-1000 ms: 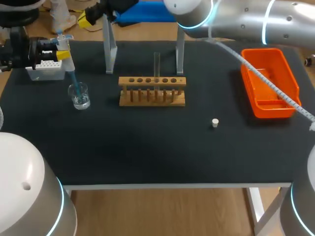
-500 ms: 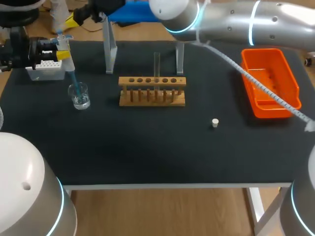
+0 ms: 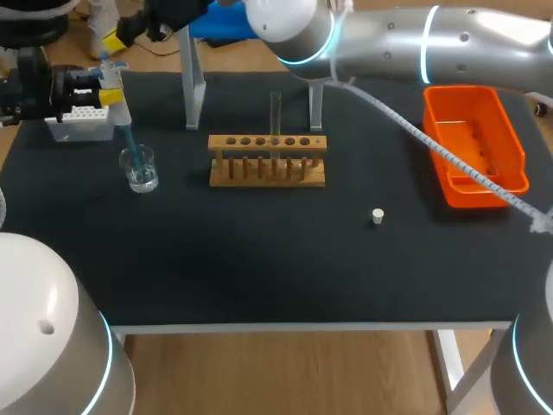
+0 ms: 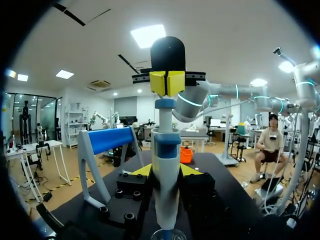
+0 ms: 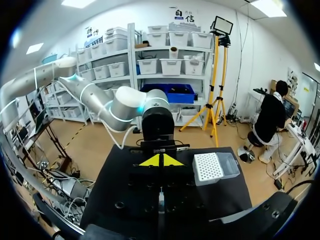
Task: Invert the test tube, pick up the pipette, mount the tip to pipette, aspirate from beaker and dispense into the tube, eject the tip, return the pipette, and cap with the stopper.
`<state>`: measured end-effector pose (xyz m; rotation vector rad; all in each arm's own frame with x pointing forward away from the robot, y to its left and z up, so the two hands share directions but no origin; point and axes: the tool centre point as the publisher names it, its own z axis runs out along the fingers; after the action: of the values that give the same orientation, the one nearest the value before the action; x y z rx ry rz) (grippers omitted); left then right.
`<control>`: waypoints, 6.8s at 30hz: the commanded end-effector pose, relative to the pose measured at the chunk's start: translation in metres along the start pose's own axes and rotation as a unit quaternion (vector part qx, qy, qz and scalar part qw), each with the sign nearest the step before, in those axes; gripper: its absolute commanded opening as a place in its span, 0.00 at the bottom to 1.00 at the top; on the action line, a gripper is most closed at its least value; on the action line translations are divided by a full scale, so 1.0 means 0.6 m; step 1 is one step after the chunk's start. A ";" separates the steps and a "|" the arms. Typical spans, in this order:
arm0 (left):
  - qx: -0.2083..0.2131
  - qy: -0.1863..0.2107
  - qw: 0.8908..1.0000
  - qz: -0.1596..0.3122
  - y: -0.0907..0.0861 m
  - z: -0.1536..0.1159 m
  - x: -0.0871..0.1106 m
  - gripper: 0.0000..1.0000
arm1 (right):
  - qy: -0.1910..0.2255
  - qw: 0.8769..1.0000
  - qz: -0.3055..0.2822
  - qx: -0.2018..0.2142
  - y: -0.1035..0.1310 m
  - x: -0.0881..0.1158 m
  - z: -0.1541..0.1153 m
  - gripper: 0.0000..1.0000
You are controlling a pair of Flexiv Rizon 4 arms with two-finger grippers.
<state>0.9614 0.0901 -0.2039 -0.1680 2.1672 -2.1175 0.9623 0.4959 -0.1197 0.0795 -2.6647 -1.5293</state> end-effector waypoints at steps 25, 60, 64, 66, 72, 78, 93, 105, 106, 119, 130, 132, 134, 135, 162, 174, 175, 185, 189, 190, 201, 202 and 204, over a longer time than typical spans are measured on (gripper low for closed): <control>0.002 0.003 1.000 0.001 0.001 -0.002 -0.002 0.00 | 0.000 1.000 0.003 0.014 0.000 -0.003 0.026 0.00; 0.002 0.003 1.000 0.001 0.001 -0.002 -0.002 0.00 | 0.009 0.999 0.009 0.037 -0.038 0.012 0.037 0.00; 0.002 0.003 1.000 0.001 0.001 -0.002 -0.002 0.00 | 0.010 0.999 0.010 0.039 -0.042 0.013 0.038 0.00; 0.002 0.003 1.000 0.001 0.001 -0.002 -0.002 0.00 | 0.010 0.999 0.010 0.039 -0.044 0.013 0.038 0.00; 0.002 0.003 1.000 0.001 0.001 -0.002 -0.002 0.00 | 0.011 0.999 0.011 0.042 -0.049 0.014 0.040 0.00; 0.002 0.003 1.000 0.001 0.001 -0.002 -0.002 0.00 | 0.011 1.000 -0.001 0.028 -0.026 0.016 0.025 0.00; 0.002 0.003 1.000 0.001 0.001 -0.002 -0.002 0.00 | 0.002 0.998 -0.063 0.004 0.013 0.022 -0.129 1.00; 0.002 0.003 1.000 0.001 0.001 -0.002 -0.002 0.00 | 0.014 0.995 -0.100 0.020 -0.095 0.027 -0.299 1.00; 0.002 0.003 1.000 0.001 0.001 -0.002 -0.002 0.00 | 0.014 0.995 -0.099 0.020 -0.105 0.028 -0.309 1.00; 0.002 0.003 1.000 0.001 0.001 -0.002 -0.002 0.00 | 0.015 0.996 -0.085 0.026 -0.250 0.043 -0.370 1.00; 0.002 0.003 1.000 0.001 0.001 -0.002 -0.002 0.00 | 0.021 0.997 -0.076 0.020 -0.352 0.065 -0.334 1.00; 0.002 0.003 1.000 0.001 0.001 -0.002 -0.002 0.00 | 0.021 0.997 -0.076 0.021 -0.366 0.064 -0.327 1.00; 0.002 0.003 1.000 0.001 0.001 -0.002 -0.002 0.00 | 0.022 0.997 -0.072 0.018 -0.380 0.063 -0.322 1.00; 0.002 0.003 1.000 0.001 0.001 -0.002 -0.002 0.00 | 0.021 0.997 -0.072 0.018 -0.387 0.063 -0.320 1.00; 0.002 0.003 1.000 0.001 0.001 -0.002 -0.002 0.00 | -0.012 0.998 -0.060 0.031 -0.471 0.035 -0.321 1.00; 0.002 0.003 1.000 0.001 0.001 -0.002 -0.002 0.00 | -0.012 0.998 -0.060 0.031 -0.471 0.035 -0.321 1.00; 0.002 0.003 1.000 0.001 0.001 -0.002 -0.002 0.00 | -0.012 0.998 -0.060 0.031 -0.471 0.035 -0.321 1.00; 0.002 0.003 1.000 0.001 0.001 -0.002 -0.002 0.00 | -0.012 0.998 -0.060 0.031 -0.471 0.035 -0.321 1.00; 0.002 0.003 1.000 0.001 0.001 -0.002 -0.002 0.00 | 0.001 0.998 -0.056 0.038 -0.469 0.029 -0.296 1.00; 0.002 0.003 1.000 0.001 0.001 -0.002 -0.002 0.00 | 0.002 0.997 -0.054 0.046 -0.471 0.025 -0.288 1.00; 0.002 0.003 1.000 0.001 0.001 -0.002 -0.002 0.00 | 0.020 0.996 -0.056 0.073 -0.477 -0.032 -0.247 1.00; 0.002 0.003 1.000 0.001 0.001 -0.002 -0.002 0.00 | 0.021 0.995 -0.057 0.075 -0.477 -0.036 -0.245 1.00; 0.002 0.003 1.000 0.001 0.001 -0.002 -0.002 0.00 | 0.023 0.995 -0.061 0.081 -0.478 -0.040 -0.242 1.00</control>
<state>0.9614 0.0906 -0.2040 -0.1666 2.1661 -2.1178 0.9897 0.2220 -0.2917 0.2633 -2.8127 -1.3479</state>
